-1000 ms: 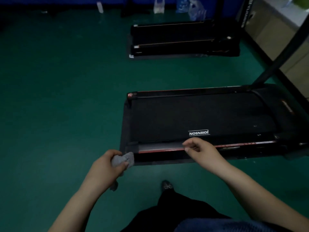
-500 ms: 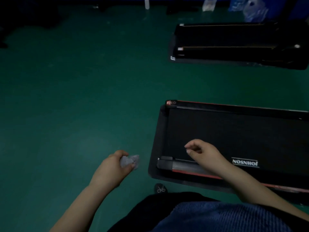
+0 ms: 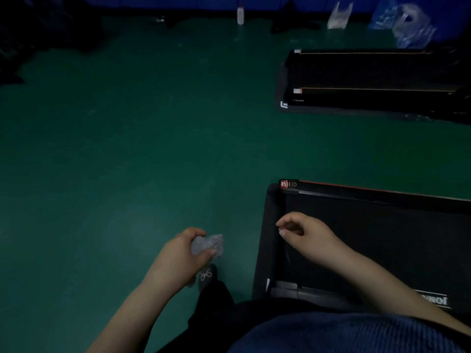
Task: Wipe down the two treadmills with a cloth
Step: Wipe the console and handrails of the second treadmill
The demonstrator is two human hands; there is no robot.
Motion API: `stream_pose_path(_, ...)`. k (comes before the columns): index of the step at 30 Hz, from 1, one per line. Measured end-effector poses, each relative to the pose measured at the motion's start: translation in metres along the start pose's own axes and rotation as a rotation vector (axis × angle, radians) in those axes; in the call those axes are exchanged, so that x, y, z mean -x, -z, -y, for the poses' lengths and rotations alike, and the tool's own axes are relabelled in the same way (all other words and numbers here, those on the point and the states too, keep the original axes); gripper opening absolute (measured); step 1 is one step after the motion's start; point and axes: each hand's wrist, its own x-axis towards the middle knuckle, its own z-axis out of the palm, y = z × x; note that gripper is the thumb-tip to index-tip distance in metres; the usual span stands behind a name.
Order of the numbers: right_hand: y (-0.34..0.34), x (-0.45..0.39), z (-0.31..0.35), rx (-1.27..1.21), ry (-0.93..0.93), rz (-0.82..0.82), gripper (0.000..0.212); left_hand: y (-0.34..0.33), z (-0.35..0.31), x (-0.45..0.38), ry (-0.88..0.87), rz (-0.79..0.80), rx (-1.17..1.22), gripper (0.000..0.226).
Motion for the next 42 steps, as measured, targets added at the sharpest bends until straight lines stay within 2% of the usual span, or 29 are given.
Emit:
stream_pose_path(9,-0.009,-0.126,0.097,0.008,0.0,-0.161,0.013,0.119,-0.013,-0.163,-0.22,0.008,-0.195,0.047)
stream_pose_path(16,0.027,-0.184,0.09,0.031,-0.155,-0.257,0.01,0.136,-0.066,-0.262,-0.351,0.083,-0.356,0.046)
stream_pose_path(21,0.078,-0.253,0.074,0.006,-0.219,-0.296,0.014,0.131,-0.121,-0.347,-0.375,0.12,-0.404,0.043)
stream_pose_path(31,0.226,-0.386,0.073,-0.019,-0.242,-0.419,0.015,0.154,-0.275,-0.516,-0.499,0.11,-0.331,0.045)
stream_pose_path(36,0.265,-0.433,0.066,-0.002,-0.32,-0.461,0.019,0.154,-0.318,-0.583,-0.537,0.142,-0.311,0.051)
stream_pose_path(42,0.31,-0.506,0.073,-0.066,-0.374,-0.582,0.022,0.158,-0.385,-0.684,-0.654,0.254,-0.344,0.052)
